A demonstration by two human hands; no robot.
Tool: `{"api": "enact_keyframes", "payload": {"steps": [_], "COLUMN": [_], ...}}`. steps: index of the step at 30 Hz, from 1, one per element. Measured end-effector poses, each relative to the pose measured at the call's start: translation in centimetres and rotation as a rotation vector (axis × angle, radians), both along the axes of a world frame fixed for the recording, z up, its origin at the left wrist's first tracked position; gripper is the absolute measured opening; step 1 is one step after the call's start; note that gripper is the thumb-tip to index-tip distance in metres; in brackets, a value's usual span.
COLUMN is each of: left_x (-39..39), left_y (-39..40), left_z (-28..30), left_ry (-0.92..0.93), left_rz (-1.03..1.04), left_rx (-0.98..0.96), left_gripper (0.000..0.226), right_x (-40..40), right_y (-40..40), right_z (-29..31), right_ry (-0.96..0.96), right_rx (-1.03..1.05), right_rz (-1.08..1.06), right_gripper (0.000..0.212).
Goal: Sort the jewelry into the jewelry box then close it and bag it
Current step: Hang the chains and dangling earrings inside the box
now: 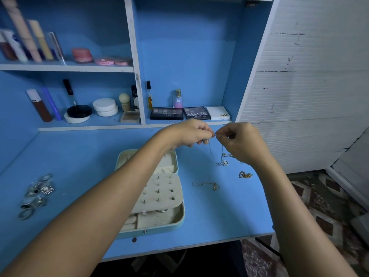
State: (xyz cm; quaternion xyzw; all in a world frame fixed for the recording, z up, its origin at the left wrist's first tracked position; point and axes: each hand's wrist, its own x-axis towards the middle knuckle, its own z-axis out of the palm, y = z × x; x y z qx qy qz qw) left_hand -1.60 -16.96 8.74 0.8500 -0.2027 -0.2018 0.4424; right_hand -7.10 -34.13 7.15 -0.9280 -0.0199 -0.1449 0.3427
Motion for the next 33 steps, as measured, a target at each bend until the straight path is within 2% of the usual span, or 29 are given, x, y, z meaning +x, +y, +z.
{"api": "enact_keyframes", "payload": {"steps": [4, 10, 15, 20, 26, 29, 33], "left_x": [-0.2, -0.2, 0.1, 0.4, -0.1, -0.8, -1.2], "left_y": [1.0, 3.0, 5.3, 7.3, 8.8, 9.2, 10.0], "left_z": [1.1, 1.7, 1.8, 1.9, 3.2, 4.2, 5.1], "left_ry": [0.071, 0.047, 0.064, 0.057, 0.028, -0.005, -0.028], "left_rz": [-0.031, -0.002, 0.029, 0.057, 0.124, 0.133, 0.129], "left_rx": [0.016, -0.042, -0.216, -0.344, -0.468, -0.487, -0.507], "left_gripper": [0.025, 0.02, 0.025, 0.017, 0.024, 0.027, 0.019], "right_x": [-0.1, 0.2, 0.5, 0.6, 1.2, 1.7, 1.9], "right_y": [0.7, 1.6, 1.8, 2.3, 3.2, 3.8, 4.7], "right_z": [1.0, 1.6, 2.6, 3.6, 4.7, 4.7, 4.6], "right_ry": [-0.04, -0.067, -0.085, -0.013, 0.05, 0.054, 0.055], "right_rx": [0.012, 0.09, 0.152, 0.372, 0.648, 0.695, 0.714], "right_rz": [0.006, 0.013, 0.011, 0.048, 0.114, 0.13, 0.155], "right_gripper": [0.012, 0.01, 0.008, 0.009, 0.011, 0.012, 0.01]}}
